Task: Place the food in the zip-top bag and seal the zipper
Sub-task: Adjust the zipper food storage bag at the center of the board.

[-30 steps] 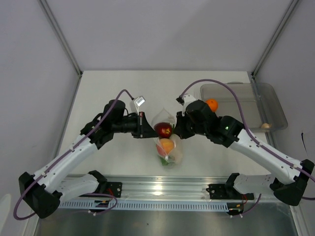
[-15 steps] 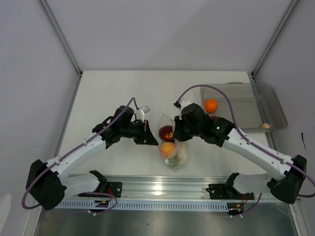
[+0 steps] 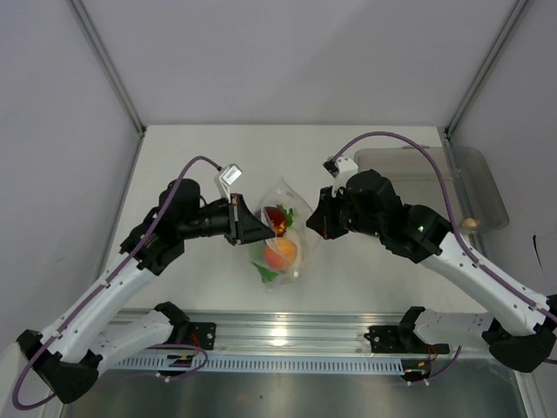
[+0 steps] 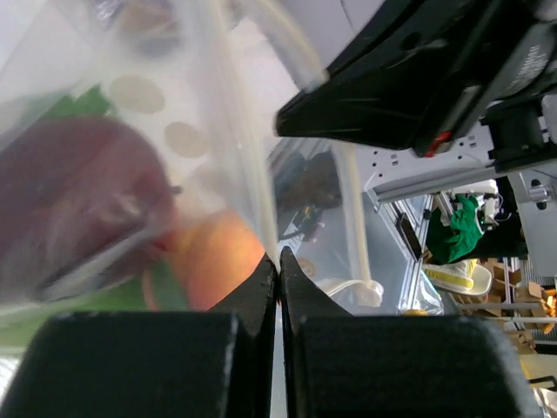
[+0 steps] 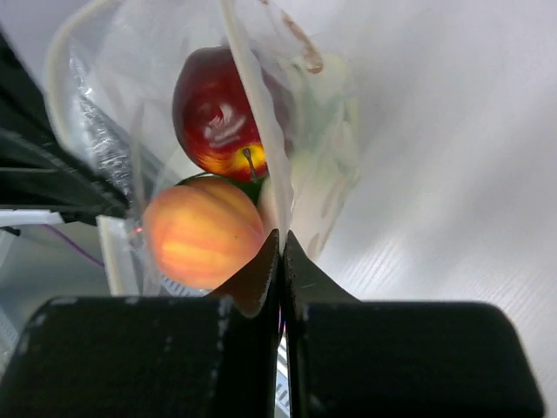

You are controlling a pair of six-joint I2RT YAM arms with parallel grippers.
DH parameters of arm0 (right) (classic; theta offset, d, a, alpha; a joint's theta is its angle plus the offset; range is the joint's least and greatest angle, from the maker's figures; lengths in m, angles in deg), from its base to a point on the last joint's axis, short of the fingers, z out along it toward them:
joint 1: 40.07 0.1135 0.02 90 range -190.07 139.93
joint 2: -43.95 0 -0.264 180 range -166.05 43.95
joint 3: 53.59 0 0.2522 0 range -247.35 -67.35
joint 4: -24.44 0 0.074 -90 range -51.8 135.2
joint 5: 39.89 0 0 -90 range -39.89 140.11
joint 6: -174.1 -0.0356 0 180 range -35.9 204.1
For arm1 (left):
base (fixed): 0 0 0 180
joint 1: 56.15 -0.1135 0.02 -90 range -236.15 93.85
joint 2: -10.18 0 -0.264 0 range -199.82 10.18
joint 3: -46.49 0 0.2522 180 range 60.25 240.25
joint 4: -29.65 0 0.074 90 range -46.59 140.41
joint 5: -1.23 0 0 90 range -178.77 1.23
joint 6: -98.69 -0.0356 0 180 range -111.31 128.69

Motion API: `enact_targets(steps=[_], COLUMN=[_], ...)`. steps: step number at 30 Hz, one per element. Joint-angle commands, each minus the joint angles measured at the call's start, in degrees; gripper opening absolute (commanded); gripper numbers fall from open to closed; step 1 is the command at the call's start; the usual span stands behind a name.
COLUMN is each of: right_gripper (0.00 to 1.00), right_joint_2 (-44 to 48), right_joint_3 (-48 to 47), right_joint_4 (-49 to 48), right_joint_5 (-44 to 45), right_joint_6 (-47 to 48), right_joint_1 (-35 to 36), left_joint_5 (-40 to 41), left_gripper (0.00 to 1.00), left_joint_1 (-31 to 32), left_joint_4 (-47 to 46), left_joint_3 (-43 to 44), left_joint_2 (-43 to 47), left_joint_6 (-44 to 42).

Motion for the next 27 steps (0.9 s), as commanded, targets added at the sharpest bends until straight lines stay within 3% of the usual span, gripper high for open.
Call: enact_targets(steps=[1, 3, 7, 10, 13, 19, 23, 27], right_gripper=[0.0, 0.0, 0.0, 0.0, 0.0, 0.0, 0.0, 0.01], right_joint_2=[1.8, 1.4, -1.6, -3.5, -3.1, 0.9, 3.6, 3.3], right_joint_3=[3.9, 9.2, 14.0, 10.8, 5.0, -1.5, 1.8, 6.8], right_joint_4=[-4.1, -6.3, -9.9, -7.3, -3.9, -0.3, -2.1, -4.7], right_joint_5=[-2.8, -4.6, -6.2, -4.6, -2.5, -2.3, -3.9, -4.2], right_joint_6=[-2.4, -3.5, -4.2, -2.5, -0.3, -0.4, -2.0, -2.8], right_joint_1=[-0.4, -0.9, -1.9, -1.8, -1.8, -1.7, -1.9, -2.2], left_joint_5=[-0.3, 0.2, 0.4, -0.2, 0.2, 0.1, 0.8, 0.2], left_gripper=[0.0, 0.01, 0.01, 0.01, 0.01, 0.01, 0.01, 0.01], left_joint_1=[-0.5, -0.4, -0.7, -0.7, -0.7, -0.6, -0.7, -0.7], left_joint_4=[-1.7, -3.7, -4.9, -4.6, -0.2, 2.4, 1.4, -2.3], left_joint_3=[-6.0, -11.4, -13.8, -10.3, -0.7, 4.5, -0.2, -10.1], left_joint_2=[-2.1, -3.0, -6.4, -5.9, -4.8, -1.1, -0.4, -1.7], left_joint_6=[0.4, 0.7, 0.7, 0.7, -0.4, 0.1, 0.2, 1.4])
